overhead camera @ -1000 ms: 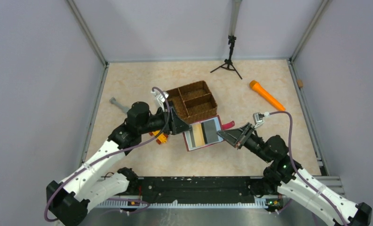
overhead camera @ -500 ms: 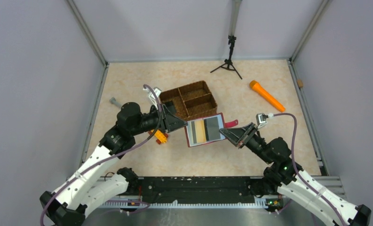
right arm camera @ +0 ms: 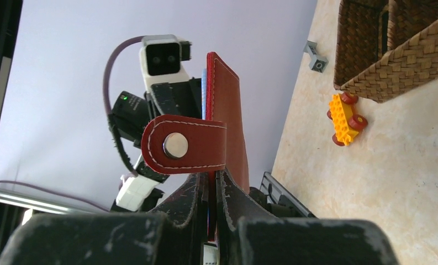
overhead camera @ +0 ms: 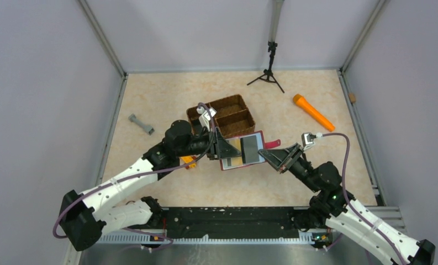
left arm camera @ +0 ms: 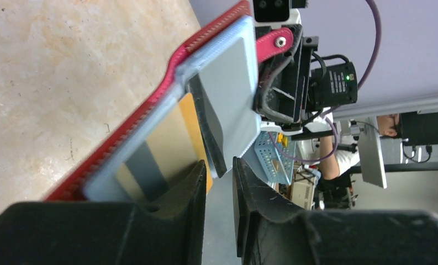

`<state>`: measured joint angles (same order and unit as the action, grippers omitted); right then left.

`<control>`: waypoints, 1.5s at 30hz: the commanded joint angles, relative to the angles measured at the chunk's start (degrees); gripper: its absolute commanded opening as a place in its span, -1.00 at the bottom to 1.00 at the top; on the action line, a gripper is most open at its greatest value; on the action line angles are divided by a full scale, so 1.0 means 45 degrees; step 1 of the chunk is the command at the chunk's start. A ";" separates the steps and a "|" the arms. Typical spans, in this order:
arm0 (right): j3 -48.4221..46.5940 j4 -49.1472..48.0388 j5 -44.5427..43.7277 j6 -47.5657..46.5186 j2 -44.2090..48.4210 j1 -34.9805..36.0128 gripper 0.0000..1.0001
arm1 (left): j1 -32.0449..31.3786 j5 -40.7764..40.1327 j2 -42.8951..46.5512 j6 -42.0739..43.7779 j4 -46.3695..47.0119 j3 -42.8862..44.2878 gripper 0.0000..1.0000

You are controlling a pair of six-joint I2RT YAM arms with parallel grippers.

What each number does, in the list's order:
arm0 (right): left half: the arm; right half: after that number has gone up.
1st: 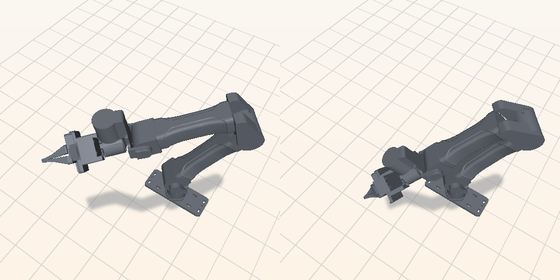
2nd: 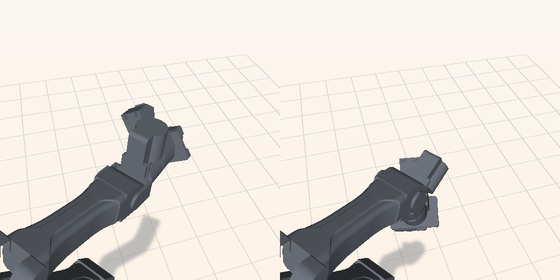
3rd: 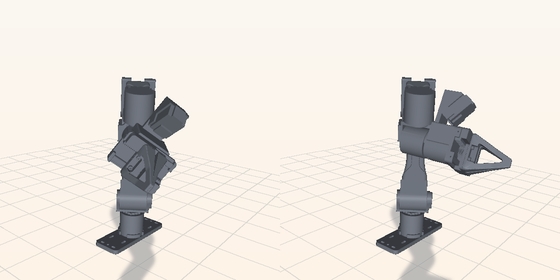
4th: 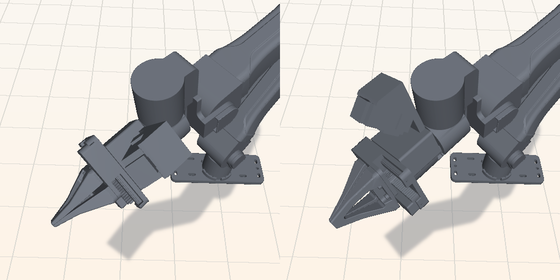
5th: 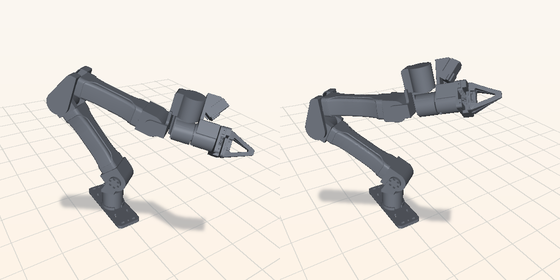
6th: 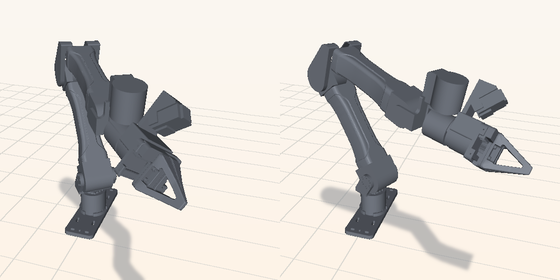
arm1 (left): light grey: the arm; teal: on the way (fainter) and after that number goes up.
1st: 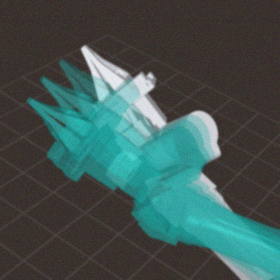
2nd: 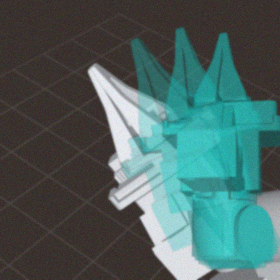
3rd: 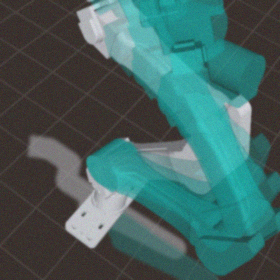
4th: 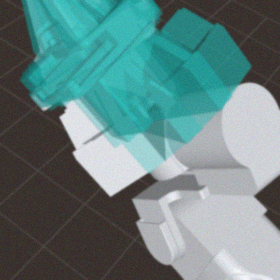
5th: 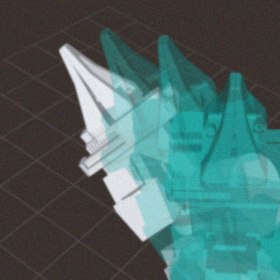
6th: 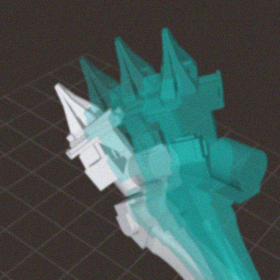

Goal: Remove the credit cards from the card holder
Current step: Remove the credit card from the card holder.

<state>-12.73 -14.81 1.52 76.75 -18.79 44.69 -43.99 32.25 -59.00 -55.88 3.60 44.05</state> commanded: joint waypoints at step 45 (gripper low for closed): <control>0.0405 -0.2823 0.0155 0.0920 -0.0307 -0.0126 -1.00 | 0.0063 -0.0301 -0.0941 -0.4206 0.7640 -0.2257 -0.44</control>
<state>-10.74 -23.20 1.58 80.25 -21.34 44.45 -43.94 32.01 -64.77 -73.10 30.83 34.72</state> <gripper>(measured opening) 0.036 0.331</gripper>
